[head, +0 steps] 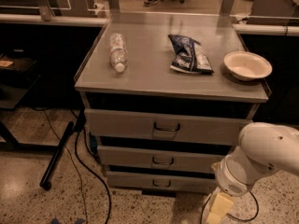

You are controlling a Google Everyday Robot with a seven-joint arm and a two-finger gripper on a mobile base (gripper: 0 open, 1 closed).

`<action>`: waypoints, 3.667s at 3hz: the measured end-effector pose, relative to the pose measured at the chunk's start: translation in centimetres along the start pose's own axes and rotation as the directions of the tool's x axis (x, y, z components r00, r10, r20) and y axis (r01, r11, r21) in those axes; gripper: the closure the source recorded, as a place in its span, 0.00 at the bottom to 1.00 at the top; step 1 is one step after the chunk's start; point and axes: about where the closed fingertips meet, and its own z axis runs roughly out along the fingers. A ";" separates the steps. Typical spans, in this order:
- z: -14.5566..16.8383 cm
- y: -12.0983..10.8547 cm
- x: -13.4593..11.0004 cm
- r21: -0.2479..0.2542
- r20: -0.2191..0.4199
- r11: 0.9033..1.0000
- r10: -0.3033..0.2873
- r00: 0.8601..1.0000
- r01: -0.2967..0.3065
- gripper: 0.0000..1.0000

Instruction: Open middle drawer

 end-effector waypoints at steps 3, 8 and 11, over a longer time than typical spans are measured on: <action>7.9 -4.7 0.4 -0.006 0.095 0.997 0.082 0.992 -0.082 0.00; 14.4 -15.4 0.5 0.104 0.184 0.978 0.160 0.970 -0.181 0.00; 16.5 -18.8 -1.1 0.131 0.212 0.980 0.121 0.970 -0.151 0.00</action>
Offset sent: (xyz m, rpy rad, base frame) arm 0.0599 -0.0066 -0.0863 0.0687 -0.0708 -0.1122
